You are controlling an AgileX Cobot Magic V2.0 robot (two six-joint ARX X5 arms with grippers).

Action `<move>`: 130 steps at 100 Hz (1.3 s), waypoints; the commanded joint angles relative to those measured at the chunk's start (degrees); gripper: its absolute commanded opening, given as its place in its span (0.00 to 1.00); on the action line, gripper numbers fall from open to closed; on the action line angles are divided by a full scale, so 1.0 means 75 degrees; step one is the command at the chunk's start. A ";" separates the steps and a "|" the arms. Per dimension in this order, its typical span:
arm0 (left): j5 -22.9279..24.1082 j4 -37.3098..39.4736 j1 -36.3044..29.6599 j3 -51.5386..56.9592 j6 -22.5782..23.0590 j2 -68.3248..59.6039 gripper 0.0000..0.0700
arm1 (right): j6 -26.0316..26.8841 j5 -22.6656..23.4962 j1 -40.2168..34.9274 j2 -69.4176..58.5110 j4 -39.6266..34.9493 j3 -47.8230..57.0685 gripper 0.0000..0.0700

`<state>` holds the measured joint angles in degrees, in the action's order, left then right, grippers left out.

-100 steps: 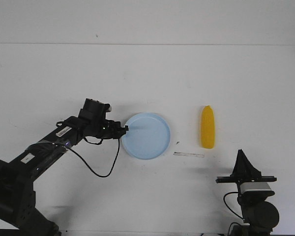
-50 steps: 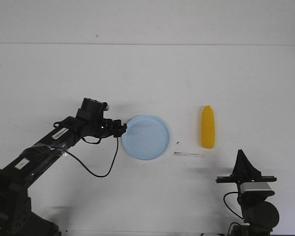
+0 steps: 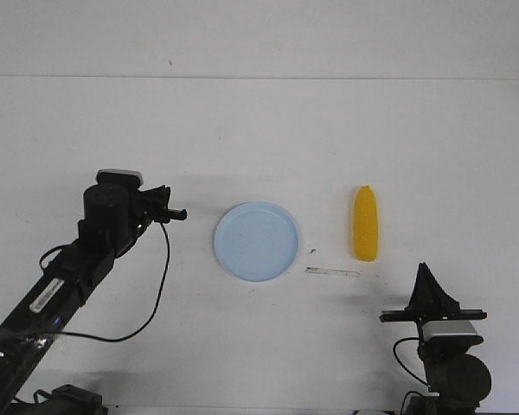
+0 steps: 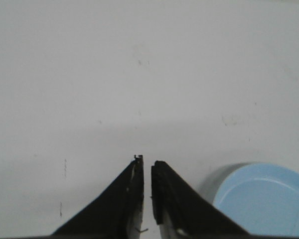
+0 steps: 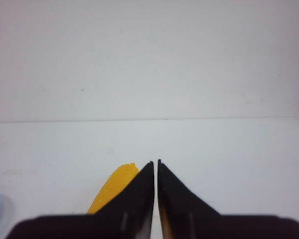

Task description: Place corn on plate with both arms

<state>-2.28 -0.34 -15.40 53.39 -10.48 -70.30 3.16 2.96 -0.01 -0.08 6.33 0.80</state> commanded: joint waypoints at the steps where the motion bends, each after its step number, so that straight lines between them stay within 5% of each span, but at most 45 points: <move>1: 0.0146 0.0912 0.0058 -0.0536 0.0574 0.0428 0.03 | -0.0041 0.0003 -0.0003 0.0000 0.0096 -0.0009 0.02; 22: 0.0143 0.1606 0.0574 -0.2063 0.1547 0.2346 0.04 | -0.0038 0.0003 -0.0003 0.0000 0.0096 -0.0009 0.02; 62: 0.0143 0.1600 0.1728 -0.3675 0.1536 0.5275 0.04 | -0.0041 0.0003 -0.0003 0.0003 0.0096 -0.0009 0.02; 130: 0.0131 0.1425 0.1751 -0.3756 0.1533 0.6945 0.06 | -0.0041 0.0003 -0.0003 0.0003 0.0096 -0.0009 0.02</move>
<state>-1.39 9.80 -2.26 24.97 0.54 -18.31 3.16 2.96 -0.01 -0.08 6.33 0.80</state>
